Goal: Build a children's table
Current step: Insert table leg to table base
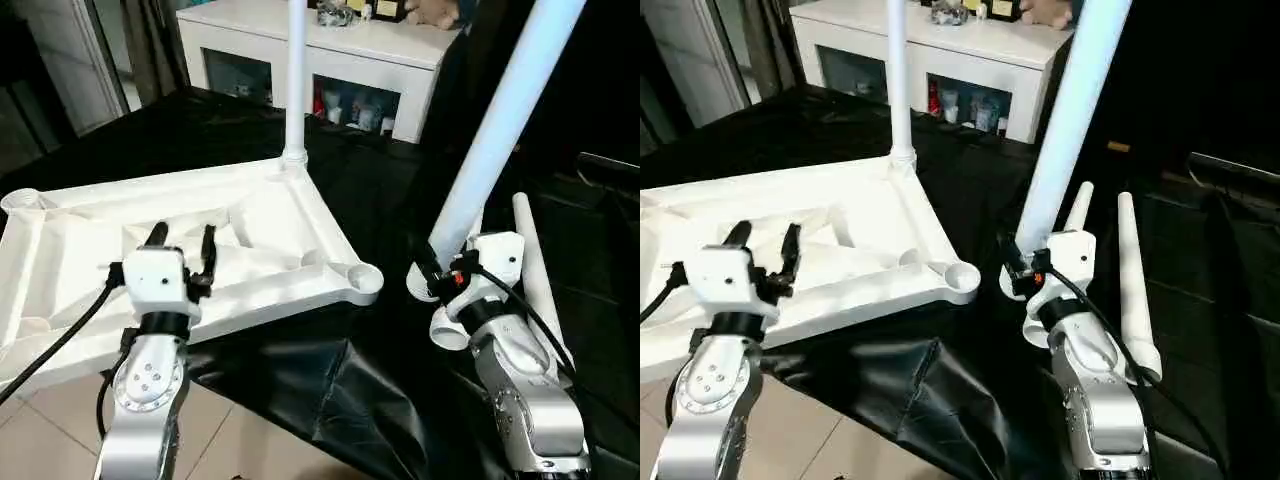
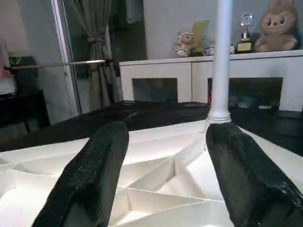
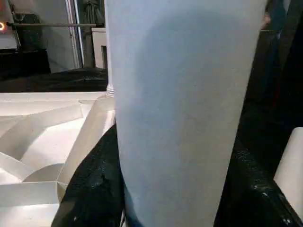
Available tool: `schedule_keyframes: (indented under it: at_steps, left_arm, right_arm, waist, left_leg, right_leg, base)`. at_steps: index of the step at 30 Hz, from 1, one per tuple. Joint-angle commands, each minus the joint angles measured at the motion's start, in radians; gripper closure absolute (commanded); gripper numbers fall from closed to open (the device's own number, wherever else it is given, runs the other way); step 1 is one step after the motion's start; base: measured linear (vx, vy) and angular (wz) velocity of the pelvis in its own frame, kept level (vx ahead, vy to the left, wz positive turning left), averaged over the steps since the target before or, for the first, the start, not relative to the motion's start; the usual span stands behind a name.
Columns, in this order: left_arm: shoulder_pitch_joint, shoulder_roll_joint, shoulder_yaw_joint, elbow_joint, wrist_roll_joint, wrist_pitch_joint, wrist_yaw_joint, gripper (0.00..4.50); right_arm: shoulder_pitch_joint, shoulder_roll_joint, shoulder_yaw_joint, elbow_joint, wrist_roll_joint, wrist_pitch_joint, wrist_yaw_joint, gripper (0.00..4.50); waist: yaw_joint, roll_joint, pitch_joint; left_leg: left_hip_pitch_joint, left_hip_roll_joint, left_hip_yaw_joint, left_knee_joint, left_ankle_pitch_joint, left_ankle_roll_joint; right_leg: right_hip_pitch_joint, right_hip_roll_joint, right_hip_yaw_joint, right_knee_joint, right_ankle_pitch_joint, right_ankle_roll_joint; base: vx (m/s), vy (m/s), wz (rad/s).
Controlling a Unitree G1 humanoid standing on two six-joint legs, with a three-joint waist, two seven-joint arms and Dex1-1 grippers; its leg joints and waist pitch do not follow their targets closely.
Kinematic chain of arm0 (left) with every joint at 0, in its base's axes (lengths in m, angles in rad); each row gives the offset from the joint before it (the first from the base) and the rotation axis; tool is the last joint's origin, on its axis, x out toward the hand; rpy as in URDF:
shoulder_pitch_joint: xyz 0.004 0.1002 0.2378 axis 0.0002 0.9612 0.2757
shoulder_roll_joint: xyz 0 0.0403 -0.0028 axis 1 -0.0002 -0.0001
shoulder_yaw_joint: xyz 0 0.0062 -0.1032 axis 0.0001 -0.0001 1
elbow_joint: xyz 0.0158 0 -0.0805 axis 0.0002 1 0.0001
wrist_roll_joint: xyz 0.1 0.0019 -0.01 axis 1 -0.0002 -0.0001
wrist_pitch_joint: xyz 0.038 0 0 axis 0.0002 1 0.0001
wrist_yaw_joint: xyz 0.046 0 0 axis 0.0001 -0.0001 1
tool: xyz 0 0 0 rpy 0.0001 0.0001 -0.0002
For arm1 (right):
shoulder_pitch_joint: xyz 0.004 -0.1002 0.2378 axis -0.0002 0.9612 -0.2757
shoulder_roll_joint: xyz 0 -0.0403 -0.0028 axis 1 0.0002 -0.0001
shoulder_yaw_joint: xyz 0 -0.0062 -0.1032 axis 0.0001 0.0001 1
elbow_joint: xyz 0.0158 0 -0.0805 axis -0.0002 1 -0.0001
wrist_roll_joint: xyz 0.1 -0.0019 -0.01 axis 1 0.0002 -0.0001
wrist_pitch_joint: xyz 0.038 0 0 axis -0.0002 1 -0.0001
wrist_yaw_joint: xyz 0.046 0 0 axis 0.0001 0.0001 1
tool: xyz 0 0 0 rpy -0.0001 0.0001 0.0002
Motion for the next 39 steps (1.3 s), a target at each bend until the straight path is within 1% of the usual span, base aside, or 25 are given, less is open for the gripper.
schedule_keyframes:
  at_steps: [1, 7, 8, 10, 11, 13, 15, 17, 18, 19, 21, 22, 23, 24, 25, 26, 28, 29, 31, 32, 34, 35, 36, 38, 39]
  left_arm:
    - [-0.022, 0.005, 0.000, 0.004, 0.013, -0.011, 0.008, 1.43]
    - [-0.021, 0.001, -0.002, 0.011, 0.002, -0.023, -0.007, 1.43]
    - [-0.019, -0.001, -0.003, 0.012, 0.001, -0.024, -0.008, 1.43]
    - [-0.018, -0.004, -0.004, 0.014, 0.001, -0.025, -0.008, 1.43]
    - [-0.018, -0.004, -0.004, 0.014, 0.001, -0.025, -0.008, 1.43]
    - [-0.016, -0.005, -0.009, 0.010, 0.008, -0.020, -0.008, 1.43]
    - [-0.014, -0.003, -0.009, 0.006, 0.009, -0.018, -0.009, 1.43]
    - [-0.013, -0.002, -0.009, 0.004, 0.009, -0.019, -0.010, 1.43]
    - [-0.012, -0.002, -0.008, 0.001, 0.009, -0.018, -0.013, 1.43]
    - [-0.011, -0.001, -0.007, -0.001, 0.009, -0.017, -0.014, 1.43]
    - [-0.009, -0.001, -0.006, -0.005, 0.010, -0.014, -0.016, 1.43]
    - [-0.008, 0.000, -0.005, -0.006, 0.010, -0.013, -0.016, 1.43]
    - [-0.006, 0.000, -0.005, -0.007, 0.010, -0.013, -0.015, 1.43]
    - [-0.005, 0.000, -0.005, -0.007, 0.011, -0.013, -0.015, 1.43]
    - [-0.004, 0.000, -0.006, -0.006, 0.011, -0.013, -0.014, 1.43]
    - [-0.003, 0.000, -0.006, -0.006, 0.011, -0.013, -0.012, 1.43]
    - [-0.006, -0.003, -0.005, -0.011, 0.033, 0.003, 0.010, 1.43]
    - [-0.011, -0.003, -0.005, -0.012, 0.057, -0.003, 0.029, 1.43]
    - [-0.021, 0.000, -0.010, -0.012, 0.076, 0.004, 0.036, 1.43]
    - [-0.023, -0.001, -0.011, -0.011, 0.080, 0.016, 0.038, 1.43]
    - [-0.030, 0.003, -0.015, -0.002, 0.086, 0.031, 0.038, 1.43]
    - [-0.036, 0.002, -0.016, 0.002, 0.078, 0.041, 0.033, 1.43]
    - [-0.039, -0.001, -0.016, 0.004, 0.068, 0.049, 0.029, 1.43]
    - [-0.050, 0.002, -0.015, 0.007, 0.069, 0.067, 0.028, 1.43]
    - [-0.072, 0.010, -0.011, 0.017, 0.074, 0.080, 0.026, 1.43]
  right_arm:
    - [-0.009, -0.003, -0.002, -0.001, -0.002, -0.004, 0.005, 2.59]
    - [-0.019, -0.007, -0.011, 0.005, 0.000, 0.011, -0.009, 2.59]
    - [-0.021, -0.009, -0.012, 0.007, -0.001, 0.012, -0.012, 2.59]
    - [-0.024, -0.010, -0.014, 0.010, 0.000, 0.013, -0.014, 2.59]
    - [-0.024, -0.010, -0.014, 0.010, 0.000, 0.013, -0.014, 2.59]
    - [-0.030, -0.011, -0.018, 0.014, 0.002, 0.016, -0.012, 2.59]
    - [-0.032, -0.011, -0.018, 0.015, 0.003, 0.018, -0.012, 2.59]
    - [-0.032, -0.010, -0.016, 0.015, 0.005, 0.021, -0.011, 2.59]
    - [-0.033, -0.007, -0.013, 0.012, 0.013, 0.025, -0.009, 2.59]
    - [-0.033, -0.007, -0.010, 0.010, 0.015, 0.027, -0.008, 2.59]
    - [-0.032, -0.008, 0.000, 0.005, 0.014, 0.028, -0.001, 2.59]
    - [-0.030, -0.009, 0.003, 0.003, 0.012, 0.027, 0.000, 2.59]
    - [-0.028, -0.010, 0.008, 0.001, 0.008, 0.025, 0.005, 2.59]
    - [-0.028, -0.011, 0.009, 0.000, 0.007, 0.024, 0.007, 2.59]
    - [-0.027, -0.012, 0.011, 0.000, 0.005, 0.023, 0.011, 2.59]
    - [-0.027, -0.013, 0.013, -0.002, 0.003, 0.023, 0.012, 2.59]
    - [-0.026, -0.015, 0.016, -0.005, 0.002, 0.027, 0.013, 2.59]
    - [-0.027, -0.017, 0.017, -0.005, 0.003, 0.029, 0.013, 2.59]
    - [-0.031, -0.023, 0.017, -0.004, 0.006, 0.035, 0.015, 2.59]
    - [-0.034, -0.024, 0.017, -0.003, 0.007, 0.037, 0.014, 2.59]
    - [-0.048, -0.019, 0.015, 0.005, 0.012, 0.045, 0.011, 2.59]
    - [-0.062, -0.008, 0.005, 0.012, 0.026, 0.057, 0.004, 2.59]
    - [-0.071, 0.001, -0.002, 0.017, 0.036, 0.065, -0.001, 2.59]
    - [-0.089, 0.014, -0.013, 0.025, 0.053, 0.080, -0.009, 2.59]
    - [-0.119, 0.026, -0.019, 0.041, 0.066, 0.100, -0.014, 2.59]
  waist:
    - [-0.001, 0.003, -0.047]
    - [0.013, -0.005, -0.047]
    - [0.014, -0.006, -0.052]
    - [0.028, -0.031, -0.045]
    - [0.061, -0.036, -0.036]
    - [0.069, -0.033, -0.032]
    - [0.041, -0.038, -0.028]
    - [-0.028, 0.003, -0.040]
    - [-0.042, -0.002, -0.036]
    - [-0.066, 0.015, -0.044]
    - [-0.088, 0.015, -0.028]
    - [-0.096, -0.015, -0.036]
    - [-0.024, -0.025, -0.039]
    - [-0.021, -0.047, -0.051]
    - [-0.049, -0.031, -0.047]
    - [-0.044, -0.052, -0.022]
    - [-0.037, -0.040, -0.024]
    - [-0.084, -0.005, -0.028]
    - [-0.105, 0.044, -0.036]
    - [-0.092, 0.060, -0.032]
    - [-0.088, 0.063, -0.034]
    - [-0.094, 0.050, -0.039]
    - [-0.096, 0.048, -0.044]
    - [-0.083, 0.037, -0.050]
    - [-0.079, 0.027, -0.050]
  left_leg:
    - [0.001, 0.015, 0.000, -0.083, -0.281, 0.026]
    - [-0.011, 0.003, 0.011, -0.071, -0.217, 0.098]
    - [0.040, 0.001, 0.052, -0.029, -0.230, 0.068]
    - [0.017, -0.019, 0.044, -0.003, -0.254, 0.077]
    - [0.013, -0.023, 0.017, 0.045, -0.241, 0.094]
    - [0.014, -0.043, -0.010, 0.053, -0.231, 0.101]
    - [0.039, -0.053, -0.001, 0.008, -0.284, 0.148]
    - [0.103, -0.028, 0.031, -0.067, -0.405, 0.287]
    - [0.049, -0.028, 0.009, -0.104, -0.420, 0.359]
    - [0.042, -0.017, 0.003, -0.125, -0.356, 0.430]
    - [0.046, 0.004, 0.003, -0.131, -0.267, 0.465]
    - [0.047, -0.001, 0.003, -0.111, -0.253, 0.411]
    - [-0.020, -0.011, -0.024, 0.083, -0.334, 0.233]
    - [-0.050, -0.012, -0.076, 0.183, -0.302, 0.139]
    - [-0.088, -0.054, -0.141, 0.243, -0.184, -0.003]
    - [-0.071, -0.065, -0.119, 0.181, -0.164, -0.030]
    - [-0.015, -0.068, -0.090, 0.094, -0.106, 0.031]
    - [0.020, -0.034, -0.069, -0.046, -0.269, 0.165]
    - [0.030, 0.007, -0.107, -0.096, -0.484, 0.106]
    - [0.021, 0.019, -0.136, -0.110, -0.529, -0.006]
    - [0.038, 0.075, -0.174, -0.126, -0.578, -0.188]
    - [0.053, 0.126, -0.205, -0.131, -0.493, -0.125]
    - [0.059, 0.132, -0.210, -0.123, -0.416, -0.078]
    - [0.028, 0.082, -0.163, -0.096, -0.262, 0.065]
    - [0.016, 0.052, -0.142, -0.082, -0.266, 0.071]
  right_leg:
    - [0.043, -0.058, 0.053, -0.098, -0.387, 0.001]
    - [0.055, -0.108, 0.081, -0.107, -0.477, -0.019]
    - [0.009, -0.089, 0.149, -0.125, -0.539, -0.016]
    - [0.041, -0.109, 0.210, -0.132, -0.608, -0.031]
    - [0.042, -0.130, 0.308, -0.156, -0.736, -0.042]
    - [0.041, -0.093, 0.353, -0.159, -0.712, -0.067]
    - [-0.005, -0.003, 0.323, -0.138, -0.652, -0.047]
    - [-0.077, 0.062, 0.165, -0.054, -0.422, -0.051]
    - [-0.046, 0.061, 0.107, -0.005, -0.336, -0.056]
    - [-0.036, 0.044, 0.031, 0.077, -0.188, -0.056]
    - [-0.034, 0.004, -0.011, 0.092, -0.109, -0.033]
    - [-0.005, -0.058, 0.021, 0.035, -0.104, -0.013]
    - [0.063, -0.355, 0.216, -0.131, -0.281, -0.065]
    - [0.075, -0.416, 0.263, -0.162, -0.380, -0.109]
    - [0.103, -0.366, 0.176, -0.137, -0.526, -0.087]
    - [0.081, -0.271, 0.104, -0.149, -0.596, -0.093]
    - [0.061, -0.202, 0.044, -0.153, -0.632, -0.128]
    - [0.012, -0.021, -0.004, -0.066, -0.559, -0.089]
    - [0.021, 0.007, -0.002, 0.022, -0.283, -0.076]
    - [0.030, 0.004, 0.014, 0.026, 0.020, -0.078]
    - [0.031, -0.003, 0.028, 0.025, 0.022, -0.054]
    - [0.020, -0.009, 0.040, 0.051, -0.086, -0.010]
    - [0.013, -0.014, 0.047, 0.064, -0.115, -0.001]
    - [0.030, -0.038, 0.070, 0.044, -0.104, -0.003]
    - [0.042, -0.055, 0.082, 0.010, -0.069, -0.015]
  base:
    - [0.000, 0.000, 0.00]
    - [0.000, 0.000, 0.00]
    - [0.000, 0.000, 0.00]
    - [-0.011, 0.057, -0.37]
    - [-0.017, 0.079, -0.46]
    - [-0.027, 0.157, -0.52]
    - [-0.045, 0.206, -0.49]
    - [-0.090, 0.244, -0.32]
    - [-0.103, 0.275, -0.27]
    - [-0.084, 0.262, -0.07]
    - [-0.074, 0.228, -0.01]
    - [-0.067, 0.156, -0.12]
    - [-0.067, 0.156, -0.12]
    - [-0.096, 0.203, -0.27]
    - [-0.088, 0.258, -0.42]
    - [-0.088, 0.258, -0.42]
    - [-0.086, 0.264, -0.13]
    - [-0.095, 0.267, 0.05]
    - [-0.092, 0.246, 0.17]
    - [-0.086, 0.242, 0.11]
    - [-0.060, 0.183, 0.03]
    - [-0.054, 0.147, 0.03]
    - [-0.061, 0.081, -0.01]
    - [-0.082, 0.038, 0.00]
    - [-0.093, -0.008, 0.00]
